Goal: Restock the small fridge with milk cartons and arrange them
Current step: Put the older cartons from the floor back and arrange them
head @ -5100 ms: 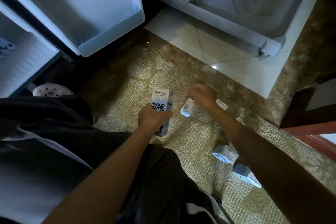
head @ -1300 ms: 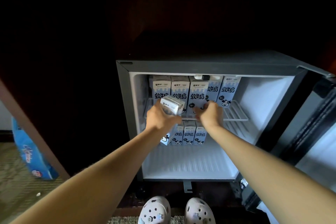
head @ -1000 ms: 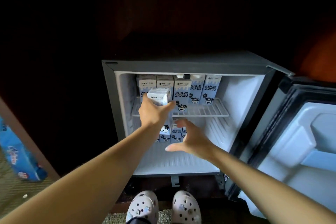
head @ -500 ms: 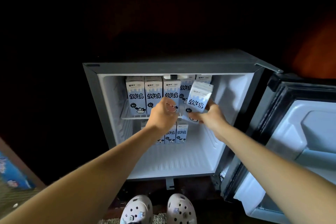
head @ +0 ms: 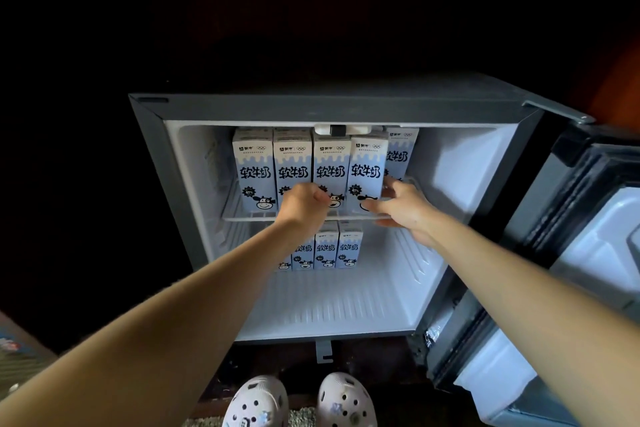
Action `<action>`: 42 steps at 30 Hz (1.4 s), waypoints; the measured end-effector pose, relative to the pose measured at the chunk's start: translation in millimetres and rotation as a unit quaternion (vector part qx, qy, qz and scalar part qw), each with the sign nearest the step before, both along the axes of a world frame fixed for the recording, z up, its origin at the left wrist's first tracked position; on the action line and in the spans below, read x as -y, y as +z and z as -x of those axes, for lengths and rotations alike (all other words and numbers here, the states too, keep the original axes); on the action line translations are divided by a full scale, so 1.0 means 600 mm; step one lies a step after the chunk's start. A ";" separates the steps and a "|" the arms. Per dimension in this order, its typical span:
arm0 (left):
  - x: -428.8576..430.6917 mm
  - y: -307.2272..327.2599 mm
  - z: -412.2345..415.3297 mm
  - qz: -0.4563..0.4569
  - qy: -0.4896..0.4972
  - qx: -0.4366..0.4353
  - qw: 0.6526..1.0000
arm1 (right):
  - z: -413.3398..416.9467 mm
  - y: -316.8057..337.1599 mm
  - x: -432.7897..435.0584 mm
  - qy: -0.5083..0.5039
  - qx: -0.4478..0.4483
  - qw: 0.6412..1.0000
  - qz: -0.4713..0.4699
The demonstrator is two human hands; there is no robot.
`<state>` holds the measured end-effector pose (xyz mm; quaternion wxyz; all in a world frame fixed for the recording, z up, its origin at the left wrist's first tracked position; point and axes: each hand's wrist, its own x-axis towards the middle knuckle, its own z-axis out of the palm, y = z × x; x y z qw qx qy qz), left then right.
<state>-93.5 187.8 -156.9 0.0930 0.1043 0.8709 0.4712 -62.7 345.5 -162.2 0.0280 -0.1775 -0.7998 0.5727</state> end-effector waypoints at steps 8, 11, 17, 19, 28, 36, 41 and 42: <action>0.007 -0.003 -0.003 -0.010 0.001 -0.012 1.000 | 0.019 -0.051 0.038 -0.106 -0.016 0.992 -0.066; 0.005 -0.006 -0.005 -0.006 0.005 -0.031 0.999 | 0.023 -0.057 0.046 -0.131 -0.022 0.987 -0.096; 0.002 -0.013 -0.019 -0.005 0.010 -0.035 0.999 | 0.010 -0.054 0.048 -0.130 -0.018 0.983 -0.128; 0.006 -0.011 -0.028 -0.006 0.012 -0.029 1.000 | -0.002 -0.044 0.053 -0.128 -0.012 0.985 -0.118; 0.012 0.056 -0.154 0.020 0.009 -0.022 1.000 | -0.194 0.046 0.085 -0.113 0.003 0.982 -0.154; -0.040 0.140 -0.386 0.050 -0.143 -0.050 0.987 | -0.475 0.101 0.046 -0.235 -0.042 0.959 -0.152; -0.085 0.116 -0.563 0.029 -0.235 -0.007 0.971 | -0.679 0.048 0.023 -0.308 -0.018 0.944 -0.117; -0.091 0.099 -0.594 0.037 -0.252 0.004 0.967 | -0.716 0.031 0.017 -0.325 -0.016 0.940 -0.102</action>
